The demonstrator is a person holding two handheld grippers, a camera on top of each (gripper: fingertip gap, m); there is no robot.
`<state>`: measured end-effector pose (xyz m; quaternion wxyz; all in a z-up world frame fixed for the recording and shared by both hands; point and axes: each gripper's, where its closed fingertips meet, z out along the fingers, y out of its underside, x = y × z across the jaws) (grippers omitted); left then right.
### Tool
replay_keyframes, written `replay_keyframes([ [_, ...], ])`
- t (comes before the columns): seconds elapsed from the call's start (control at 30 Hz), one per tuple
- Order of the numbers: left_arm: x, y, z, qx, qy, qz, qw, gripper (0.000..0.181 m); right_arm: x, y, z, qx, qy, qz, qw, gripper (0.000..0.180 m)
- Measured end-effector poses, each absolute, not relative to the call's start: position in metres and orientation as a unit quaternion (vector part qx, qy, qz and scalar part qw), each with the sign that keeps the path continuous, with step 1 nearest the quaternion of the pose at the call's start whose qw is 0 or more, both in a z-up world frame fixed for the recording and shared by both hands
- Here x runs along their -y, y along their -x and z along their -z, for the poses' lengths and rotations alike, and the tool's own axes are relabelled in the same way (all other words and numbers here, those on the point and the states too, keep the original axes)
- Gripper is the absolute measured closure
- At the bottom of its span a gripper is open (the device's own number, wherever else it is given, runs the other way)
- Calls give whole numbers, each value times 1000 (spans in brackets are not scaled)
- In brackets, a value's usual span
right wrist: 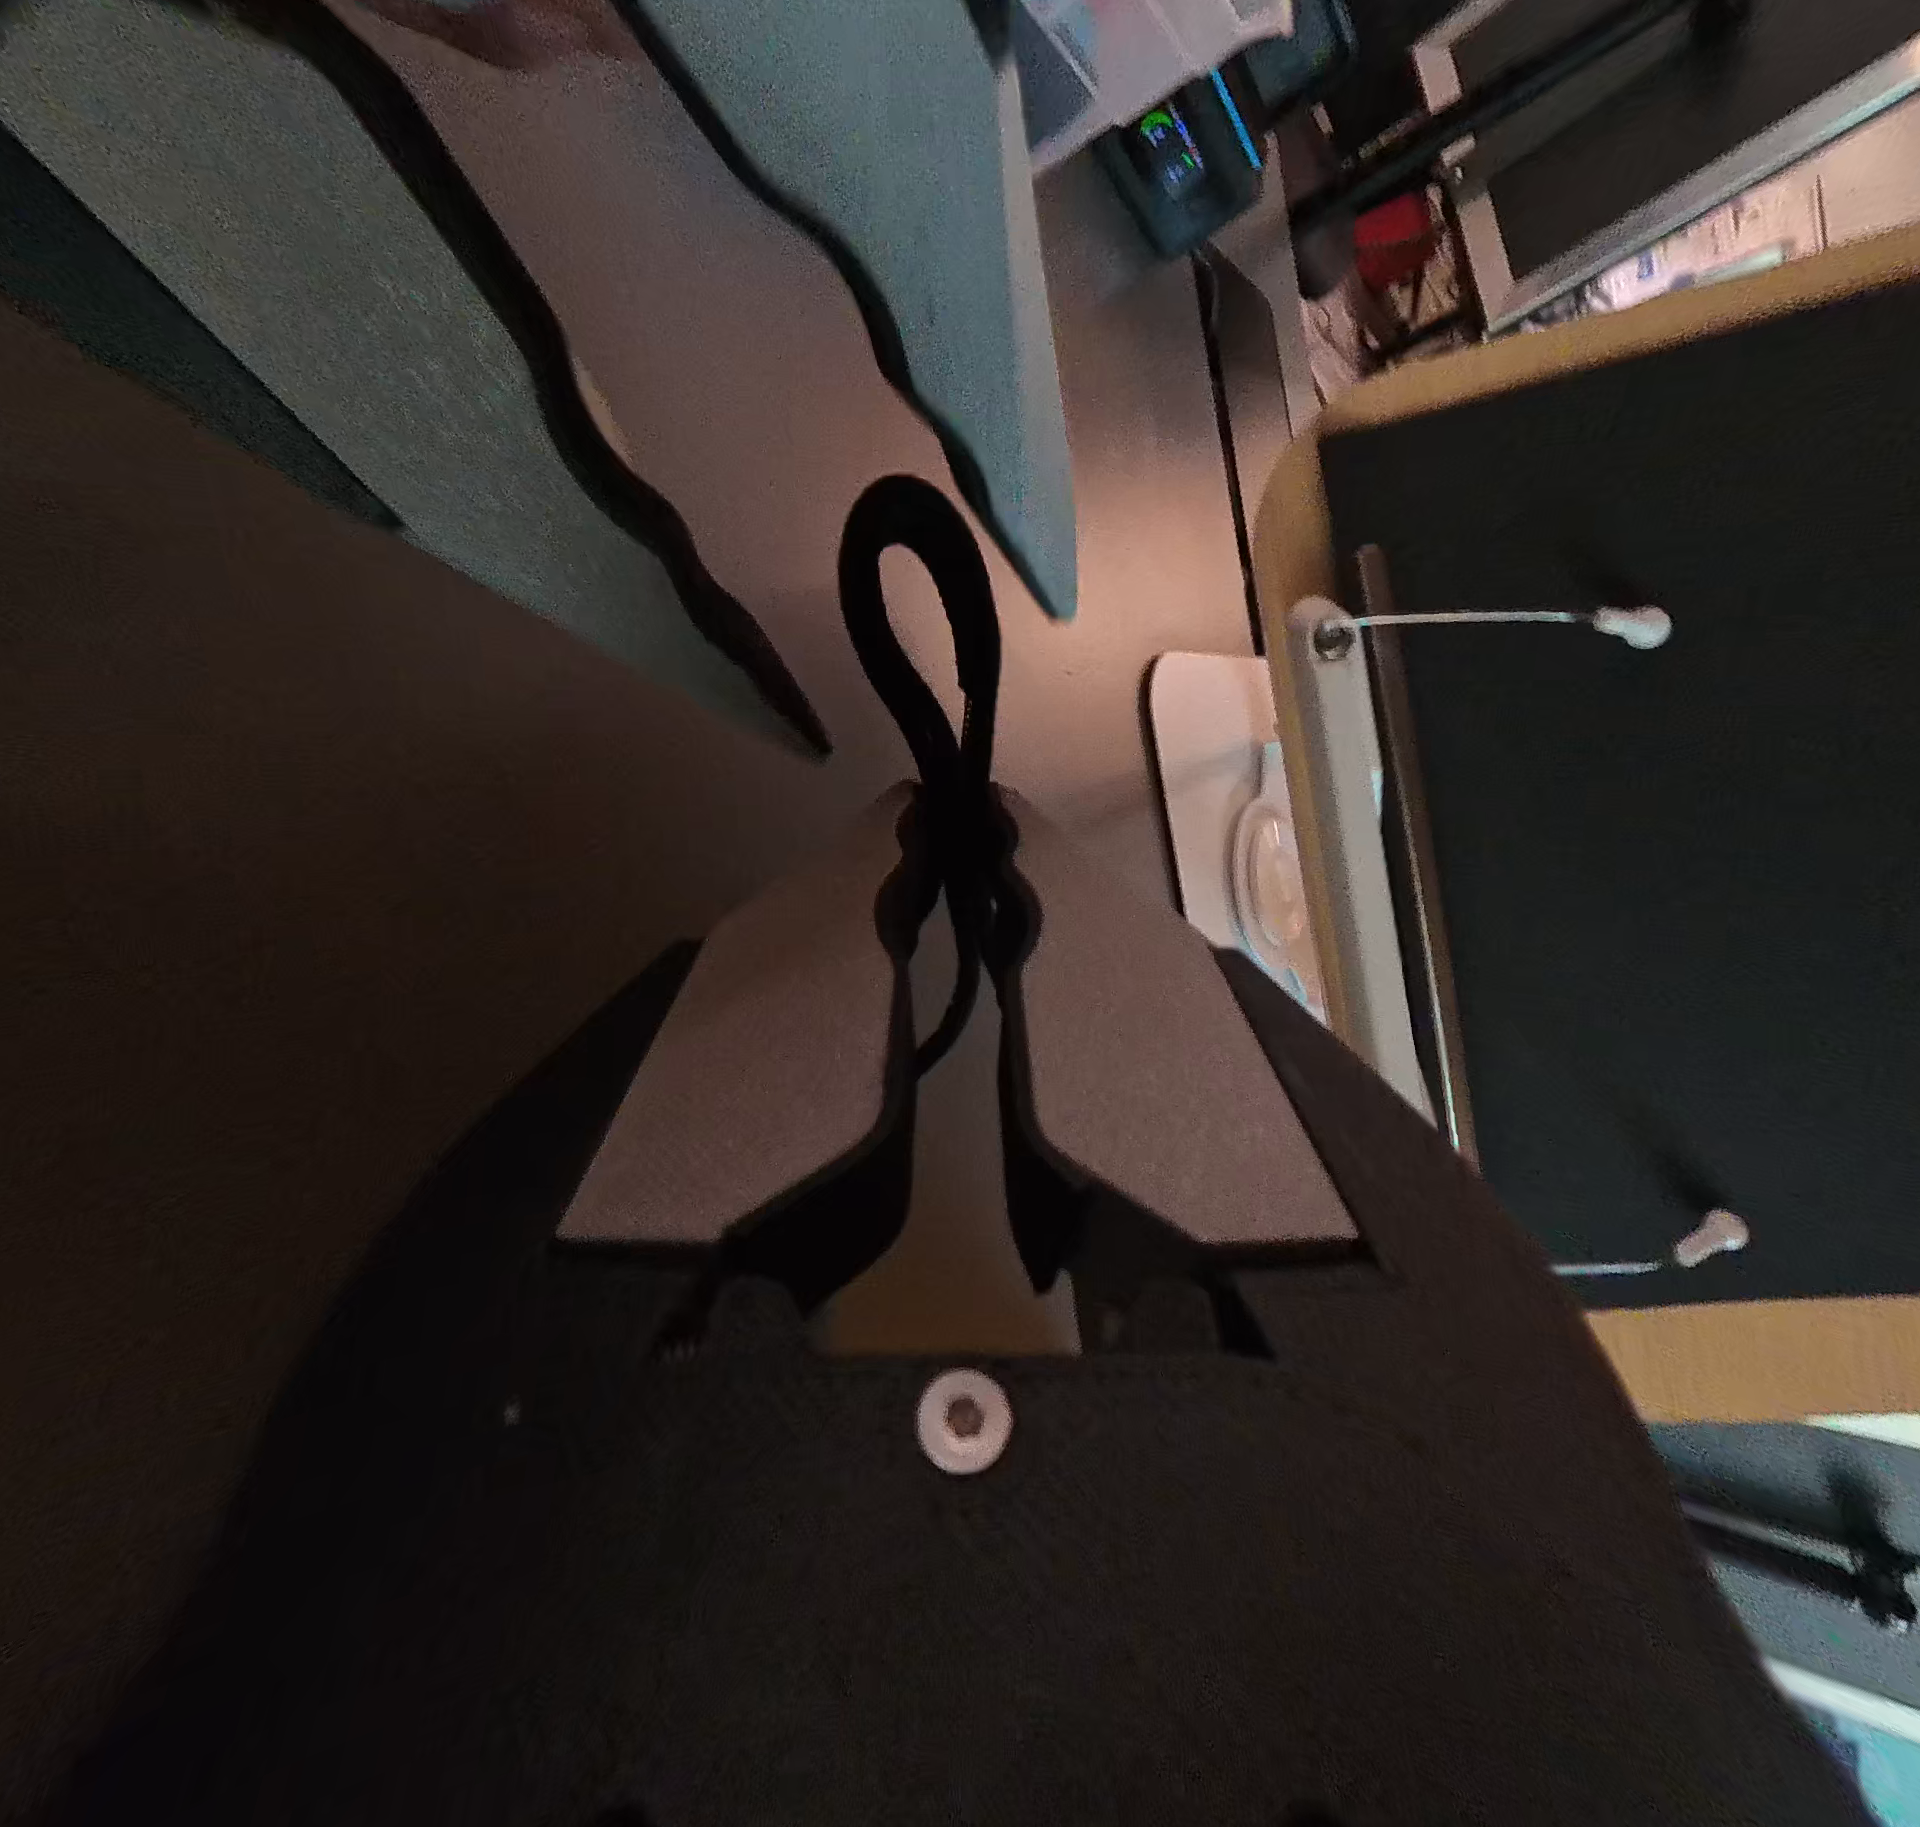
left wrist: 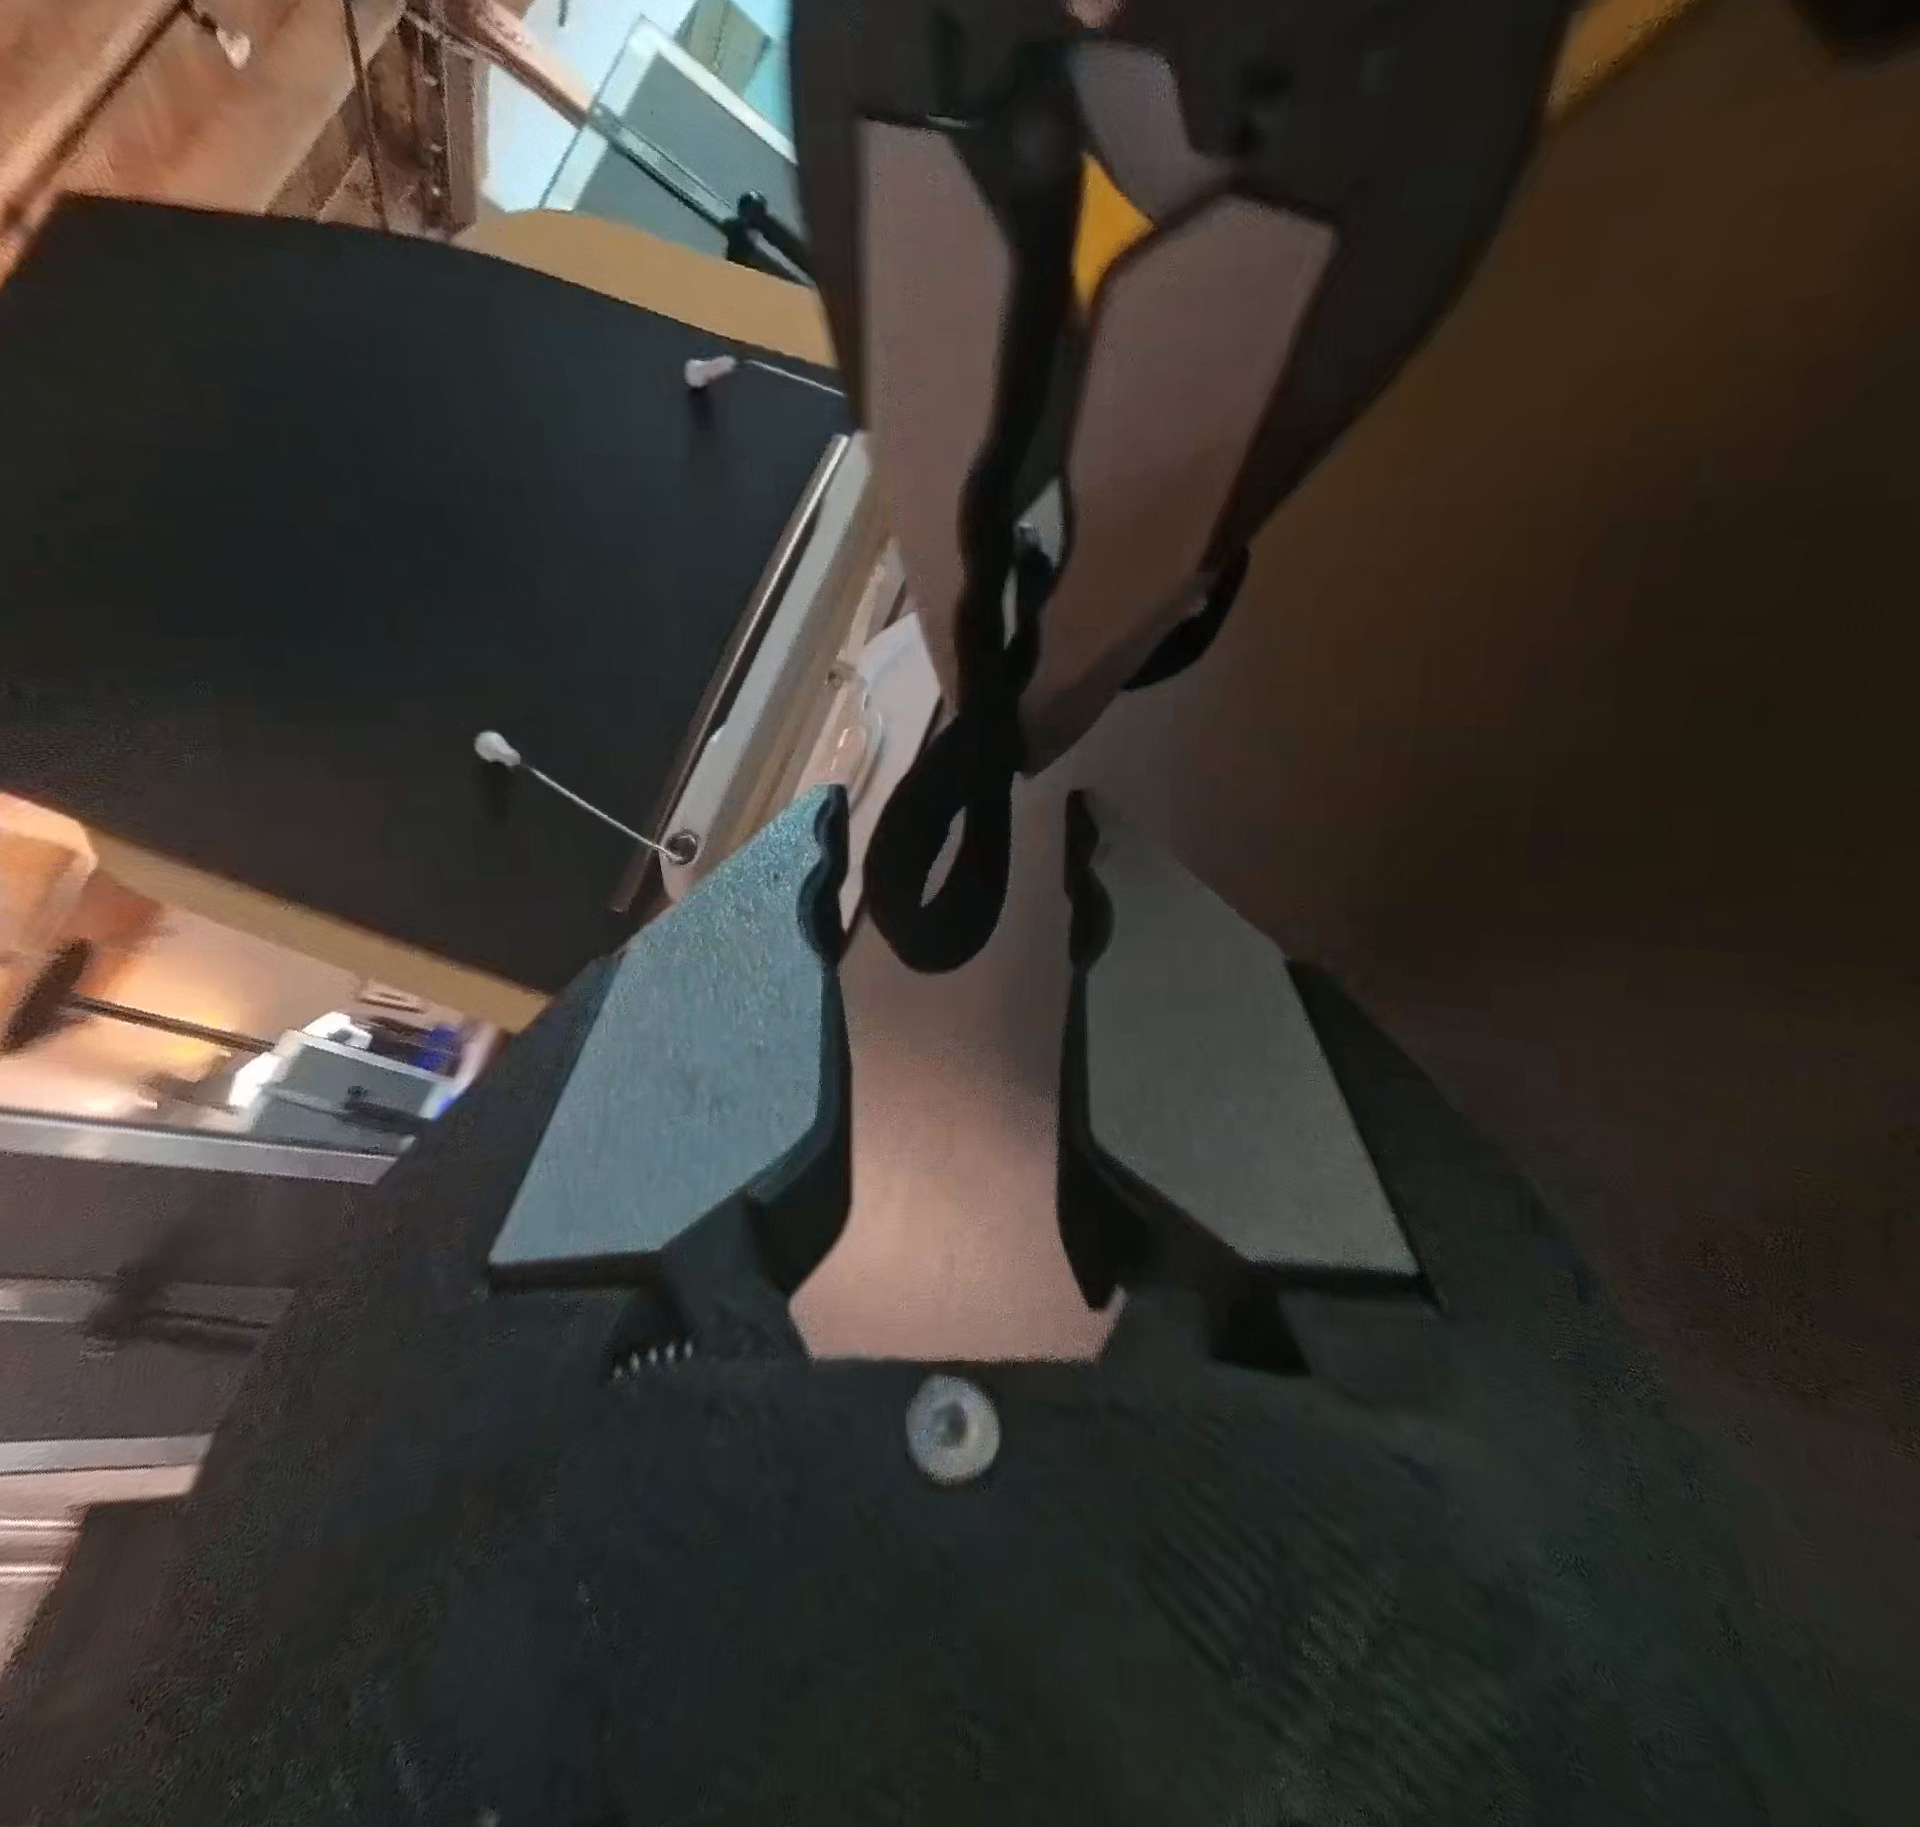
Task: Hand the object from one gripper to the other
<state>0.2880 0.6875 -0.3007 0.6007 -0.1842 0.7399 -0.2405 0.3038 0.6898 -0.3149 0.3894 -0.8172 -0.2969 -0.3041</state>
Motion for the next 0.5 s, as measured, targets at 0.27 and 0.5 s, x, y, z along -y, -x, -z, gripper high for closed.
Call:
replay_keyframes([
  [0.27,-703,-292,291,-714,294,323,547,174,-692,-300,290,234,814,243,473,158],
  [0.5,-734,-292,261,-560,447,544,436,175,-685,-319,257,69,808,56,582,128],
])
